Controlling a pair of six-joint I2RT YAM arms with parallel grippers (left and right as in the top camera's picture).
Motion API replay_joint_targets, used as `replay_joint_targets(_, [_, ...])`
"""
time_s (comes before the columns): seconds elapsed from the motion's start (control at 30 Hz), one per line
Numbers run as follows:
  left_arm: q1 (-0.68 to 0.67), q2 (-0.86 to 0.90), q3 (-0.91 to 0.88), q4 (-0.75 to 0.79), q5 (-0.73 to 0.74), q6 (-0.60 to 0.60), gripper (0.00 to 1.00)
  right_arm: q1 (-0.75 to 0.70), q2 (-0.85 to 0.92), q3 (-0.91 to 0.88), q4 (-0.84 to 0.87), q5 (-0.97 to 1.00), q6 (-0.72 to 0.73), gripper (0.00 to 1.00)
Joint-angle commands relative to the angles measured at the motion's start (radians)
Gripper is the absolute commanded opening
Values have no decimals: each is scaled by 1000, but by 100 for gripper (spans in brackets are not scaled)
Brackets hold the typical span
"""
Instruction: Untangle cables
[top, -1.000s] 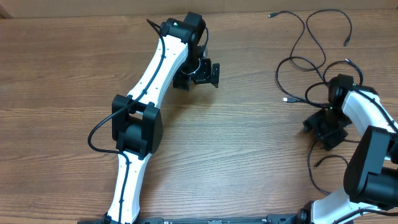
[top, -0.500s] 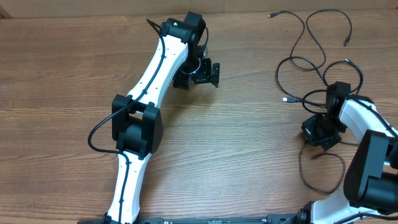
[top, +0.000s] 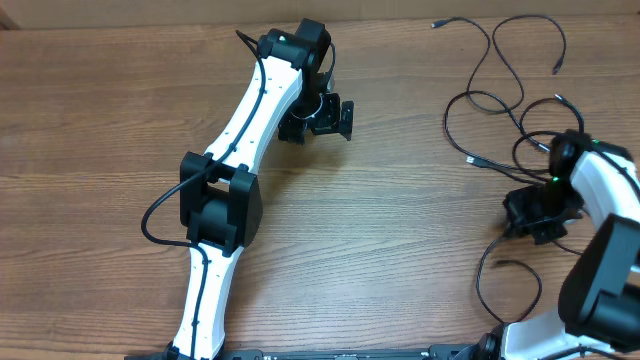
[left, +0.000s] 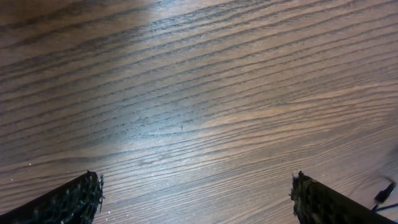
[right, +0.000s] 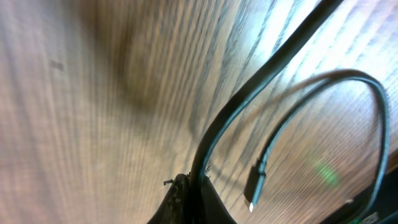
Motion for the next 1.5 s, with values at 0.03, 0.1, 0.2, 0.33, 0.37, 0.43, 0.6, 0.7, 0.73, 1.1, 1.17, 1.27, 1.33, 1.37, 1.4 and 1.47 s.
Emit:
replay_joint_targets(0.03, [4, -7, 23, 1, -6, -2, 100, -29, -92, 35, -5, -9, 188, 4])
replay_joint_targets(0.1, [4, -7, 23, 1, -6, -3, 100, -36, -99, 35, 10, -28, 238, 6])
replay_joint_targets(0.2, [4, -7, 23, 0, -6, -2, 99, -37, -98, 35, 60, -35, 297, 12])
replay_joint_targets(0.33, [4, -7, 23, 1, -6, -2, 100, -37, -98, 34, 169, -43, 321, 7])
replay_joint_targets(0.37, [4, -7, 23, 1, -6, -2, 100, -35, -98, 35, 199, -47, 321, 4])
replay_joint_targets(0.43, [4, -7, 23, 1, -6, -2, 100, -31, -98, 34, 248, -49, 321, 4])
replay_joint_targets(0.6, [4, -7, 23, 6, -6, -2, 100, -27, -98, 34, 324, -64, 276, 11])
replay_joint_targets(0.7, [4, -7, 23, 5, -6, -2, 100, -27, -98, 34, 287, -61, 205, 31])
replay_joint_targets(0.73, [4, -7, 23, 5, -6, -2, 100, -27, -98, 34, 261, -61, 183, 39])
replay_joint_targets(1.1, [4, -7, 23, 9, -6, -3, 100, 13, -98, -104, 160, -62, 43, 45])
replay_joint_targets(1.17, [4, -7, 23, 8, -6, -3, 100, 34, -98, -143, 185, -62, 47, 45])
replay_joint_targets(1.27, [4, -7, 23, 9, -6, -3, 100, 69, -98, -197, 240, -62, 50, 45])
replay_joint_targets(1.33, [4, -7, 23, 9, -6, -3, 100, 91, -98, -228, 275, -62, 64, 43])
replay_joint_targets(1.37, [4, -7, 23, 9, -6, -3, 100, 100, -98, -238, 285, -61, 80, 43])
replay_joint_targets(1.4, [4, -7, 23, 9, -6, -3, 100, 109, -98, -246, 291, -61, 106, 42])
replay_joint_targets(1.47, [4, -7, 23, 8, -6, -3, 100, 119, -98, -248, 292, -61, 126, 41])
